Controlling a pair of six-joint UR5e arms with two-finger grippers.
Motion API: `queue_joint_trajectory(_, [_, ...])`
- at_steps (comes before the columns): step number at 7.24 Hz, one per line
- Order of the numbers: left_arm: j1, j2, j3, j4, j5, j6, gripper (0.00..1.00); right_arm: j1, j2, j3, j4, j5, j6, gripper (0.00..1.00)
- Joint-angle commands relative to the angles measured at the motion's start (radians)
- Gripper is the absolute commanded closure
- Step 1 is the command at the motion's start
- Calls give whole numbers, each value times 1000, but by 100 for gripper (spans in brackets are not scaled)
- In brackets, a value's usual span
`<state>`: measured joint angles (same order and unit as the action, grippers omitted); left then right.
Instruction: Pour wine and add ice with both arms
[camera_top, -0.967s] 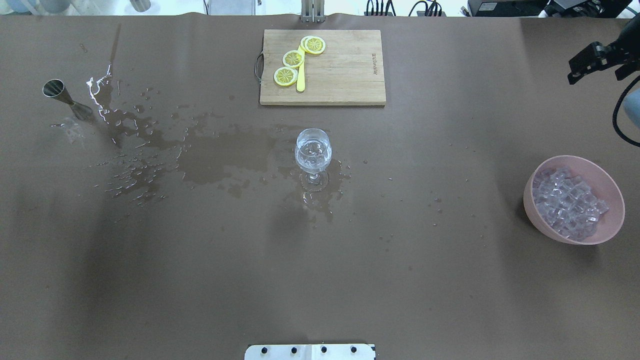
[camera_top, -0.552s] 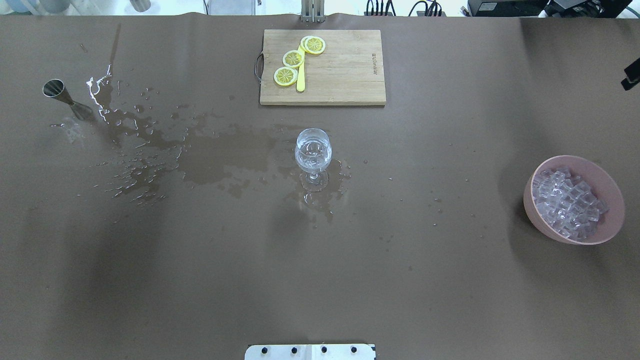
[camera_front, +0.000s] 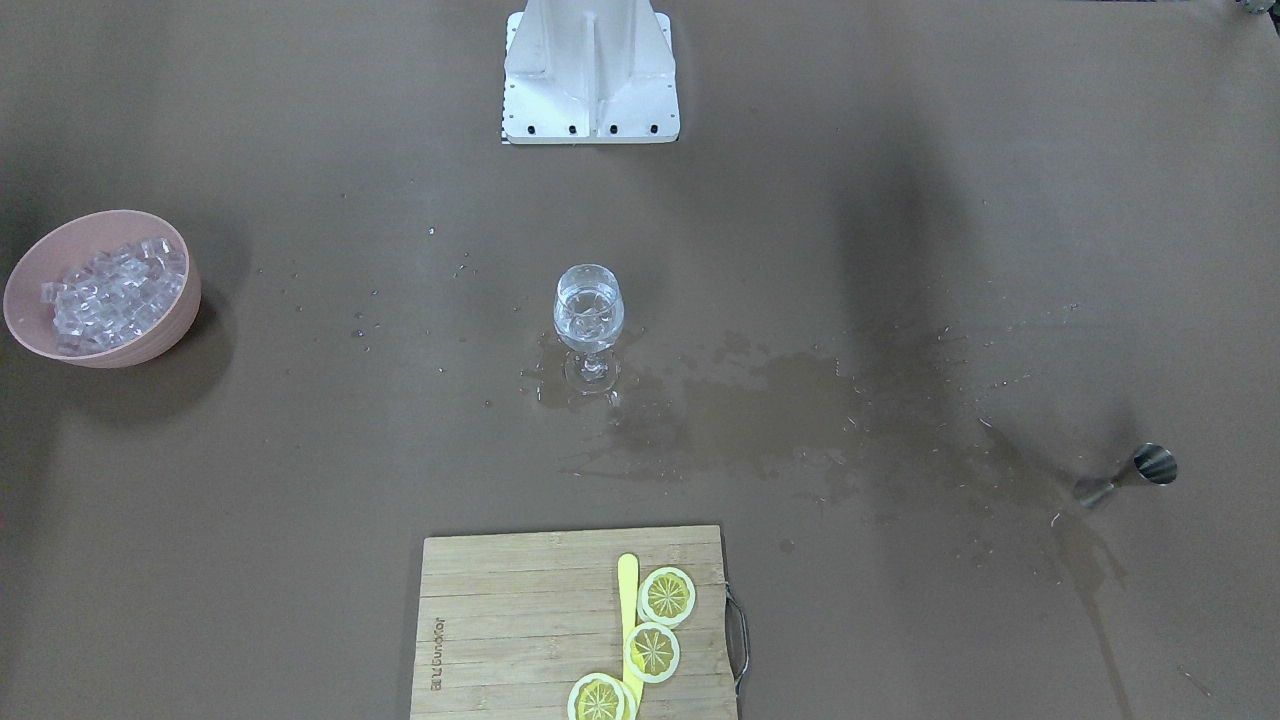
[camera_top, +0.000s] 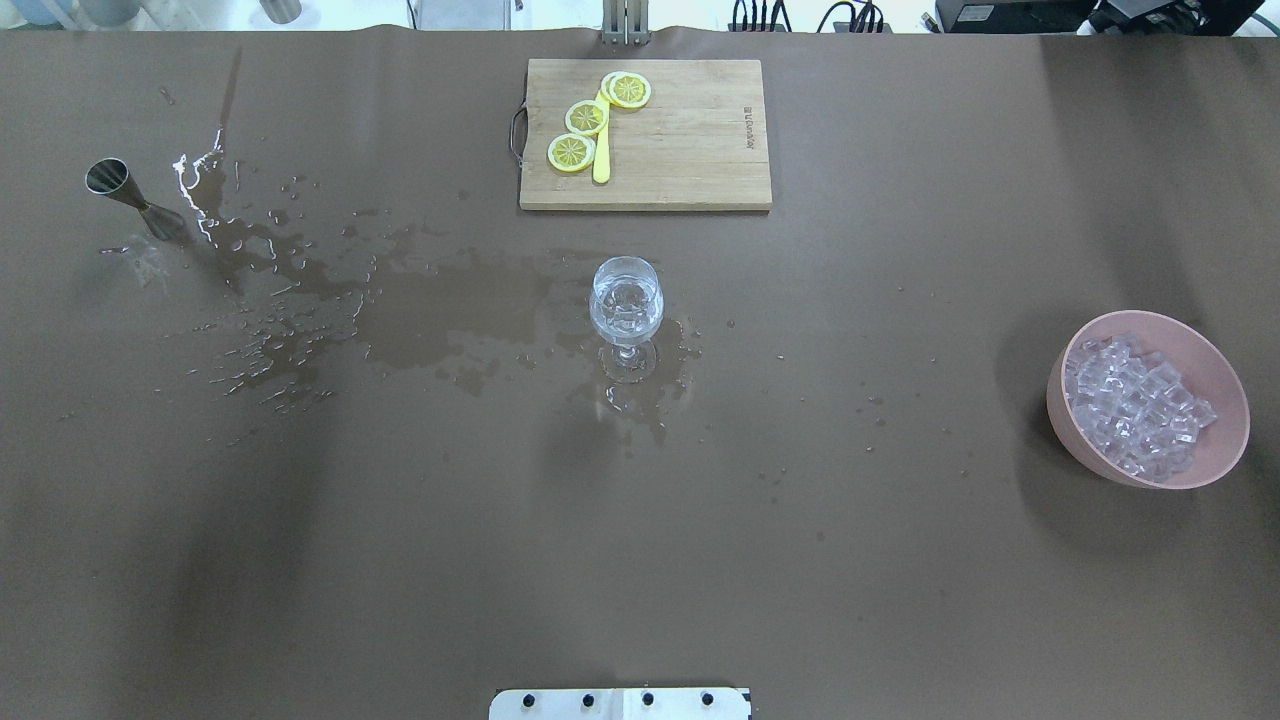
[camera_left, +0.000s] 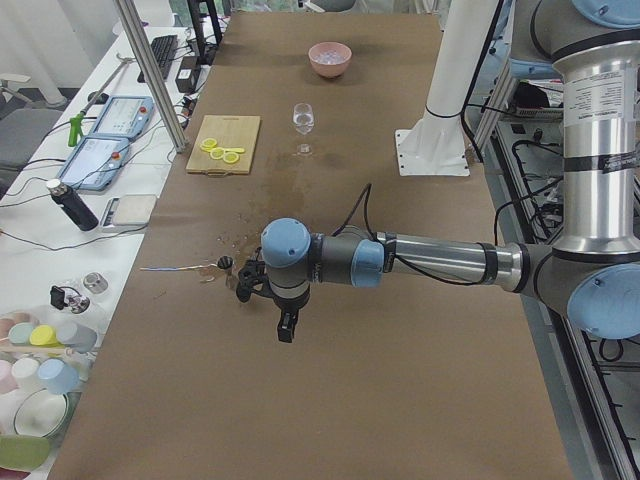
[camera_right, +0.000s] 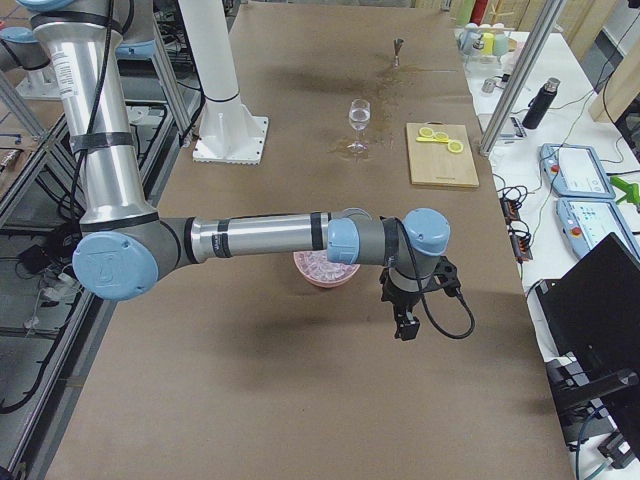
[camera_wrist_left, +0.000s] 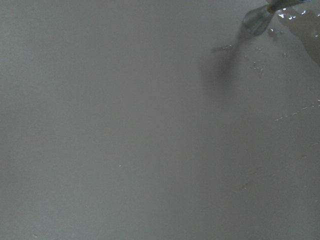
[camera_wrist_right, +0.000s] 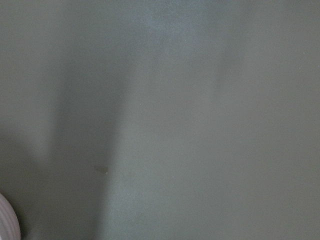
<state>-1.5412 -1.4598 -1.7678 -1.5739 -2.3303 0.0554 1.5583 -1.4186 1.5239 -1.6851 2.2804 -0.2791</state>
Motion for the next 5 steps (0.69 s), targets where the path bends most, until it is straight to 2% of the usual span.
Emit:
queue_joint_trajectory(1, [1,-7,-1,-3,3,0,2,11,-23,-7,2,14,-84,0])
queue_joint_trajectory(5, [0,-8,-11,-5,-3,4,2,9,-10,1,2,16,-78,0])
